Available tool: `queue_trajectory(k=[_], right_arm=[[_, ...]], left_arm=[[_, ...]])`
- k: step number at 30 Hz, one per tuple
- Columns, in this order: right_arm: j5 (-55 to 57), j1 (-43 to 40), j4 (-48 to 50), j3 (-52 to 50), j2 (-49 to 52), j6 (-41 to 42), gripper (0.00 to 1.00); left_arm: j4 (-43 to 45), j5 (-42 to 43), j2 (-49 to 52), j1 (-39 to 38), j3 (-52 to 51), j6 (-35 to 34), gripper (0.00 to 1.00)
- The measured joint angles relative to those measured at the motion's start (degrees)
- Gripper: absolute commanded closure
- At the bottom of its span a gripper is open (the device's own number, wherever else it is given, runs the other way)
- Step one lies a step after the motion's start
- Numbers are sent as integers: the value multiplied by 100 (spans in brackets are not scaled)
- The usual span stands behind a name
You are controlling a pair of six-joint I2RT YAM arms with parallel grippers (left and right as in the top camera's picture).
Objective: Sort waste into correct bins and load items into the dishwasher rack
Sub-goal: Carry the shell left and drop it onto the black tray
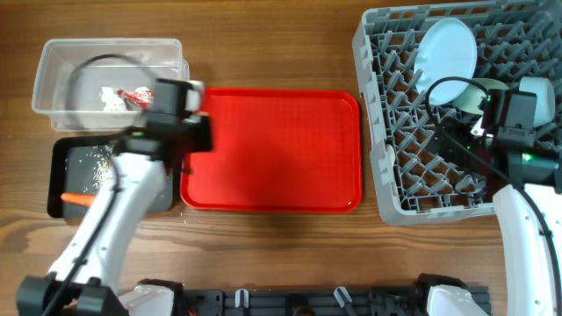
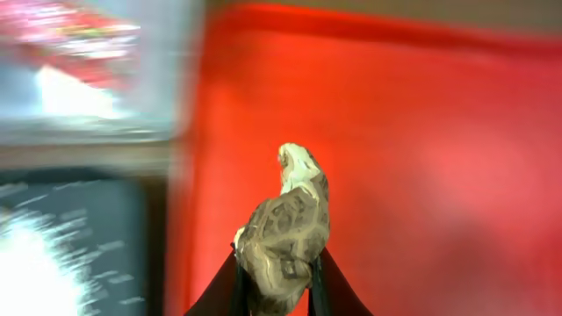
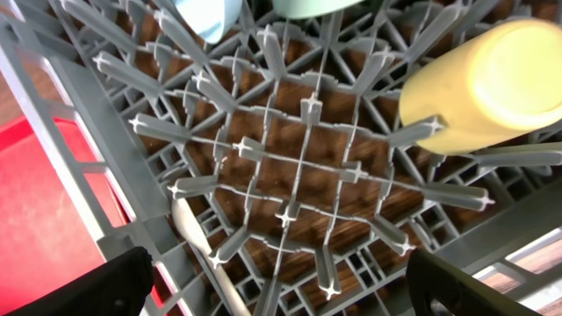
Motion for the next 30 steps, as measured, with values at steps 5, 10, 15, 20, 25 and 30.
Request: queue_trajectory(k=[5, 10, 15, 20, 25, 30], right_arm=[[-20, 0, 4, 0, 50, -59, 5], [-20, 0, 13, 0, 50, -74, 5], [-20, 0, 15, 0, 50, -76, 5], [-20, 0, 13, 0, 50, -76, 6], [-20, 0, 13, 0, 50, -90, 6], [-20, 0, 13, 0, 50, -98, 6]], left_arm=[[-92, -42, -28, 1403, 0, -358, 83], [-90, -61, 17, 2468, 0, -833, 82], [-42, -70, 352, 3215, 0, -1067, 81], [146, -63, 949, 3604, 0, -1130, 81], [264, -68, 1530, 3932, 0, -1154, 78], [352, -74, 1742, 4172, 0, -1178, 69]])
